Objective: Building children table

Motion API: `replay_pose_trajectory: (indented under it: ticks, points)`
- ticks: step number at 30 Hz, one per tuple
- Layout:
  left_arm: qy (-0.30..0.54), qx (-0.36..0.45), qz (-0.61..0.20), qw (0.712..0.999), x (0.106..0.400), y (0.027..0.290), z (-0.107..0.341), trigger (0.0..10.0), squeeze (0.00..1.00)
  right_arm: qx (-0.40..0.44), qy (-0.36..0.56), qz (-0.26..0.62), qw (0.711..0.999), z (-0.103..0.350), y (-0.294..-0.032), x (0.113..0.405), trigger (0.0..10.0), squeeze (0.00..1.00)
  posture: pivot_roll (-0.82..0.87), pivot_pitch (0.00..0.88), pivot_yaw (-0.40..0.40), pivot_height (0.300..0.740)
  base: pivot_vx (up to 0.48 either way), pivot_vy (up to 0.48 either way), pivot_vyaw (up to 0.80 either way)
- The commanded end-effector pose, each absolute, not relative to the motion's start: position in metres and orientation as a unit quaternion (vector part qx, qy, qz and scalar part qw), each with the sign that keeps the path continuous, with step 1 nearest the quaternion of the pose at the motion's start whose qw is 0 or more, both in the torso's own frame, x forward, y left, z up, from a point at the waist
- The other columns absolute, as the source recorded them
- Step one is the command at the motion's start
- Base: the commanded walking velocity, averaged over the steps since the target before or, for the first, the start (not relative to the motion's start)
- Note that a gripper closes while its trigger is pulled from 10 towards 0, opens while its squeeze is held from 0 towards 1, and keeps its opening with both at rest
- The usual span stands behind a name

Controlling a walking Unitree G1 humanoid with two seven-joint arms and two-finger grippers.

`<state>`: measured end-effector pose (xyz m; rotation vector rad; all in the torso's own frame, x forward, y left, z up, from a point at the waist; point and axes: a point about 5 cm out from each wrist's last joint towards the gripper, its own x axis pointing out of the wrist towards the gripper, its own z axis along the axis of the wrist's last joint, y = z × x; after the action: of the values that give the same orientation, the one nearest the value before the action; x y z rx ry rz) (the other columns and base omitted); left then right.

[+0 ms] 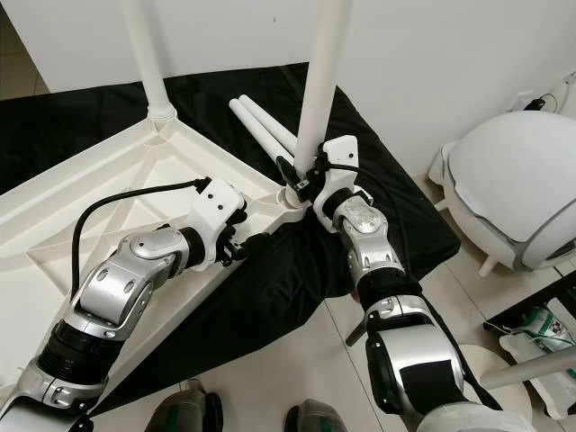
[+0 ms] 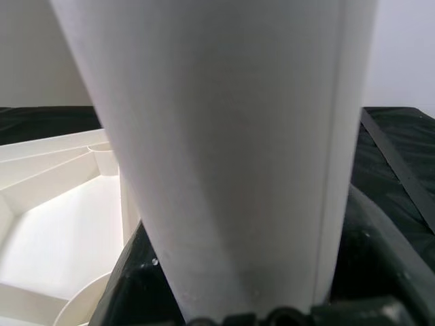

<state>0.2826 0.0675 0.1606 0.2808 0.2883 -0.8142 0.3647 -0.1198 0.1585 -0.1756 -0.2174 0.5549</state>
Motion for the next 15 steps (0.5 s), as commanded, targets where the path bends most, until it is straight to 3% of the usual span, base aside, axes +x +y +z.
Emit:
replay_pose_trajectory:
  ticks: [1,15]
  points:
    - [0.142,0.142,-0.375,0.905,0.282,0.070,0.160,10.0,0.00,-0.071,-0.065,0.285,0.954,0.138,-0.117,0.361,10.0,0.00,-0.02,0.012,-0.013,0.740,0.000,0.000,0.00]
    - [0.144,0.141,-0.373,0.906,0.279,0.070,0.159,10.0,0.00,-0.059,-0.049,0.299,0.951,0.131,-0.097,0.361,10.0,0.00,-0.01,0.018,-0.016,0.740,0.000,0.000,0.00]
